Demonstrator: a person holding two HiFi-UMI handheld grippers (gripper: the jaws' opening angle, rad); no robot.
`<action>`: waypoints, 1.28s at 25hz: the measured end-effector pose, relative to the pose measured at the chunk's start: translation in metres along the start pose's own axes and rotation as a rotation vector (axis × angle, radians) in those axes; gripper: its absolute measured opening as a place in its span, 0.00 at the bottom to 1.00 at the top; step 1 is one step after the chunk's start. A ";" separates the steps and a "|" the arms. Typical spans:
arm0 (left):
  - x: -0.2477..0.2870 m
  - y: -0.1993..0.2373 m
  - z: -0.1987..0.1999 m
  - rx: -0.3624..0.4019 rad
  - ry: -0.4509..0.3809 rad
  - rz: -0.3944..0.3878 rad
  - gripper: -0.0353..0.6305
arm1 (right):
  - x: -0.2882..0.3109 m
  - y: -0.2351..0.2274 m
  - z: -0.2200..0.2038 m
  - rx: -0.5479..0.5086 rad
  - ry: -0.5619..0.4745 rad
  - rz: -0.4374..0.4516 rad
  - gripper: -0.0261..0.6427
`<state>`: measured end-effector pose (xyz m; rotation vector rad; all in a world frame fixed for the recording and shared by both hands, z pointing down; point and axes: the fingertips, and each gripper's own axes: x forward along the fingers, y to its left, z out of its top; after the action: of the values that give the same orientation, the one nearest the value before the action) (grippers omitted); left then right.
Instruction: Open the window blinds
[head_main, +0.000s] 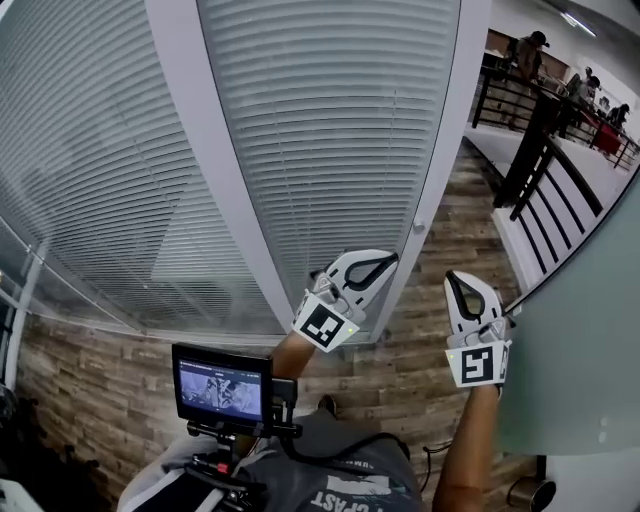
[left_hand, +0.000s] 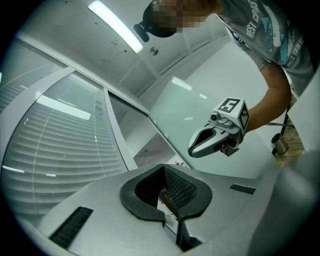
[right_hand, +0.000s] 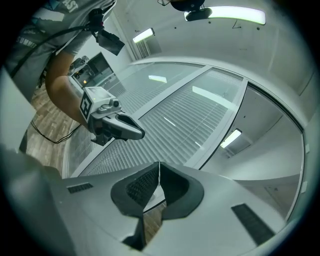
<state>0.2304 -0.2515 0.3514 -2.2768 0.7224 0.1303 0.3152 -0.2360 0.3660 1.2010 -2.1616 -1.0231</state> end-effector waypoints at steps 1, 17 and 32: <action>0.004 0.005 -0.007 -0.001 -0.001 -0.002 0.06 | 0.007 -0.002 -0.003 0.001 0.011 0.003 0.05; 0.027 0.011 -0.065 -0.056 -0.017 -0.045 0.06 | 0.058 0.011 -0.043 -0.007 0.077 0.011 0.05; 0.015 0.009 -0.095 -0.085 0.055 -0.063 0.06 | 0.107 0.019 -0.073 0.040 0.102 0.041 0.05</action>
<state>0.2273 -0.3278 0.4103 -2.3902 0.6837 0.0705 0.3005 -0.3487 0.4299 1.1958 -2.1282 -0.8864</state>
